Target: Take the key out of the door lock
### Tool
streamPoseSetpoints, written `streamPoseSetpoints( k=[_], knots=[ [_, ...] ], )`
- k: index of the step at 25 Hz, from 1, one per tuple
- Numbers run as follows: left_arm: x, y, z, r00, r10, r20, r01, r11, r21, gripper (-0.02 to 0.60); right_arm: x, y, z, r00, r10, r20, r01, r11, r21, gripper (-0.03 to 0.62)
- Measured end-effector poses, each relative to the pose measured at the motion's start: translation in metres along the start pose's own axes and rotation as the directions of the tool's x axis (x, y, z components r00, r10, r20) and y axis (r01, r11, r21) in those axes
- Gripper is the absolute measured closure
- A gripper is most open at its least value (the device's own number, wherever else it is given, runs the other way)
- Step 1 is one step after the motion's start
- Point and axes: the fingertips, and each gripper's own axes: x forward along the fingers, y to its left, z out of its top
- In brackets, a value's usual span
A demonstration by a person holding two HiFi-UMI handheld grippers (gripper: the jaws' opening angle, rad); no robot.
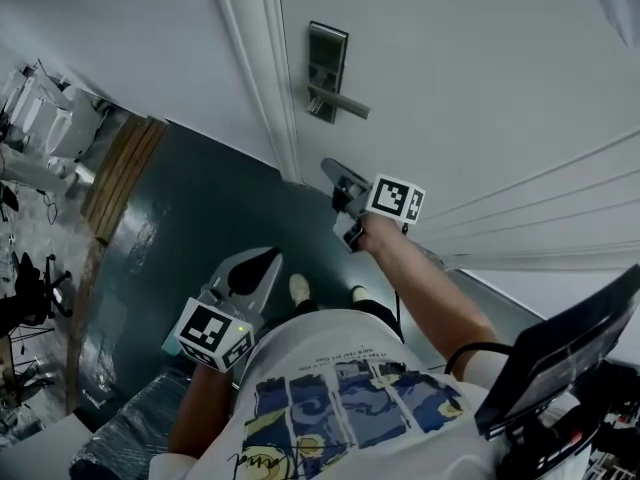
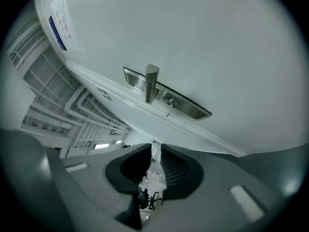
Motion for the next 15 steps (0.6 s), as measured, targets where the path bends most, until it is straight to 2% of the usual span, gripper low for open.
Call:
streamPoseSetpoints(
  k=[7,15],
  knots=[
    [-0.004,0.019,0.002,0.999,-0.025,-0.020,0.025,1.000,-0.005,0.577,0.033,-0.021,0.023,0.995,-0.036,0.091,0.028,0.996,0.090,0.545],
    [-0.010,0.037,-0.004,0.999,-0.022,-0.035,0.022,1.000,0.001,0.577,0.064,-0.033,0.046,0.982,-0.042,0.182,0.018,0.991,0.134,0.545]
  ],
)
